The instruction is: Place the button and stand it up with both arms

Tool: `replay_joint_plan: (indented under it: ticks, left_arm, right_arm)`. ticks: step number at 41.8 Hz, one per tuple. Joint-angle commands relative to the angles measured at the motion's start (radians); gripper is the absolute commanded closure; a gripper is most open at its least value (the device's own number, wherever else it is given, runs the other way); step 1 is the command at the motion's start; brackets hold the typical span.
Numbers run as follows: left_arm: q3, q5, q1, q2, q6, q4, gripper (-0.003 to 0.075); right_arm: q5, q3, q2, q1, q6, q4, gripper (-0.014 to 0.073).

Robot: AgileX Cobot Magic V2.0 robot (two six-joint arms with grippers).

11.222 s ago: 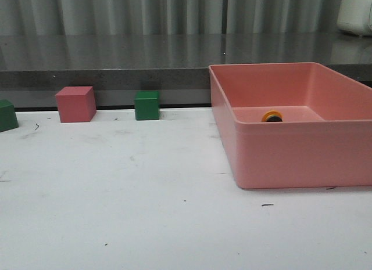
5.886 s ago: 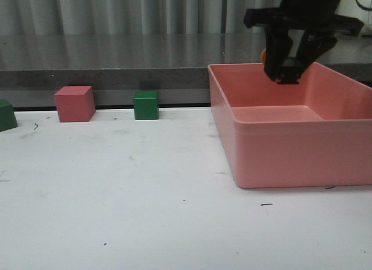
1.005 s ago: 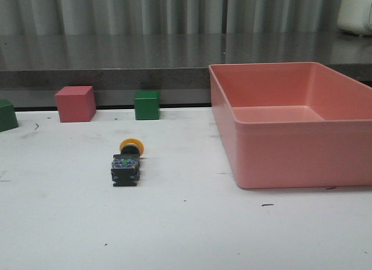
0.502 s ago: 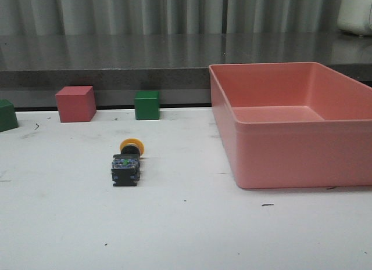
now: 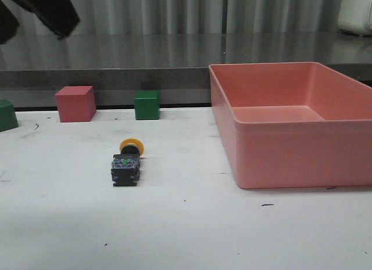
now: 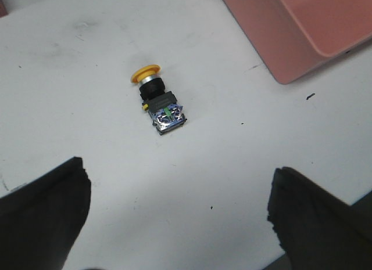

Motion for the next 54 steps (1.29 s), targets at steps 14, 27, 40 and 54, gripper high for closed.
replay_joint_plan:
  ticks: [14, 27, 40, 54]
  left_arm:
    - [-0.233, -0.04, -0.016, 0.369, -0.202, 0.022, 0.012]
    - [-0.421, 0.047, -0.018, 0.589, -0.412, 0.199, 0.012]
    - [-0.56, 0.109, -0.018, 0.747, -0.456, 0.203, 0.012]
    - [-0.582, 0.111, -0.018, 0.824, -0.494, 0.188, 0.0121]
  right_arm:
    - [-0.066, -0.026, 0.004, -0.003, -0.01, -0.004, 0.0095]
    - [-0.066, -0.026, 0.004, -0.003, -0.01, -0.004, 0.0095]
    - [-0.066, -0.026, 0.004, -0.003, -0.01, -0.004, 0.0095]
    - [-0.066, -0.026, 0.004, -0.003, -0.01, -0.004, 0.0095]
